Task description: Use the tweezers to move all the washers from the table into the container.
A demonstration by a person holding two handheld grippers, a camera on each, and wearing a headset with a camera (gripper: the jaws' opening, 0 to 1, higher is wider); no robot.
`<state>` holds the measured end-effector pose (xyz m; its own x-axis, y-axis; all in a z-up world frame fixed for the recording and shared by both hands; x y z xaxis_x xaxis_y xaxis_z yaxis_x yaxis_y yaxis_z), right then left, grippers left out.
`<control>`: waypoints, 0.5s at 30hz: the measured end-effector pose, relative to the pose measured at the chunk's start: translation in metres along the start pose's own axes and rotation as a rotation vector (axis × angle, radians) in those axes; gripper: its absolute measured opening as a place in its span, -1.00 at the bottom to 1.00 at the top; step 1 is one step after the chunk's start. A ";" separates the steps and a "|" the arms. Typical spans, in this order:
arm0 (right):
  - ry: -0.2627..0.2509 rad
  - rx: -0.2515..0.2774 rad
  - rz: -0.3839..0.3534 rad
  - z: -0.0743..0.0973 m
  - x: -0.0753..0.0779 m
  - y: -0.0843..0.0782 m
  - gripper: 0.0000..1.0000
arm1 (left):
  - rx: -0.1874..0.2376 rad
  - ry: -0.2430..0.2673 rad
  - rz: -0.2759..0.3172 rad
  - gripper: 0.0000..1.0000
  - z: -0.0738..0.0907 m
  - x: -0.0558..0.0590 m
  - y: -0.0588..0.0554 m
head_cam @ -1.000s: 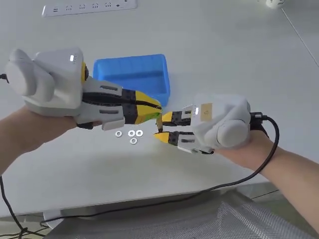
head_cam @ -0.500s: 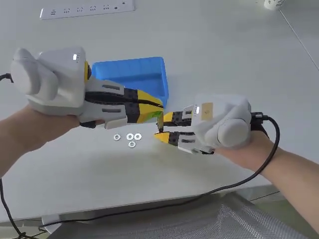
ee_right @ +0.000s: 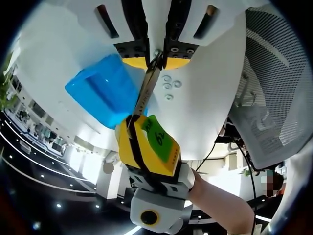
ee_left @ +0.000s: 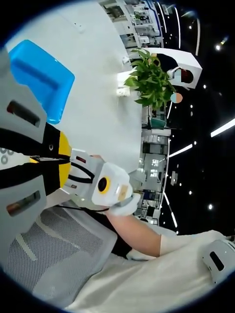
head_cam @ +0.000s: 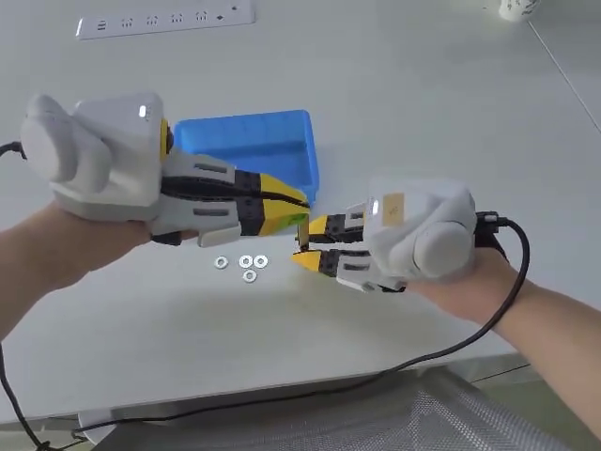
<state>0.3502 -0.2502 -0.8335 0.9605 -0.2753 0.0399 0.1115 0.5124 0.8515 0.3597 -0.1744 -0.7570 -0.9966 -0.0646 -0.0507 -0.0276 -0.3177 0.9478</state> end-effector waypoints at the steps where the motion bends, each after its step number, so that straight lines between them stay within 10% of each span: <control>1: 0.000 0.000 0.000 0.000 0.000 0.000 -0.77 | 0.000 0.001 0.000 -0.91 0.000 0.000 0.000; 15: -0.009 0.002 0.004 0.005 0.003 0.004 -0.79 | 0.004 0.013 -0.015 -0.92 0.001 0.000 0.007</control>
<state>0.3519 -0.2529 -0.8279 0.9587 -0.2803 0.0481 0.1070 0.5120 0.8523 0.3590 -0.1757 -0.7505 -0.9950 -0.0721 -0.0685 -0.0425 -0.3146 0.9483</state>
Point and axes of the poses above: the centre of the closed fingertips' face, and the gripper's own axes: z roughly backward along the fingers, x roughly to its right, y roughly out of its top, the point moved 6 cm from there along z, roughly backward along the fingers, and after that the axes turned 8 degrees about -z, right-handed, at the moved point
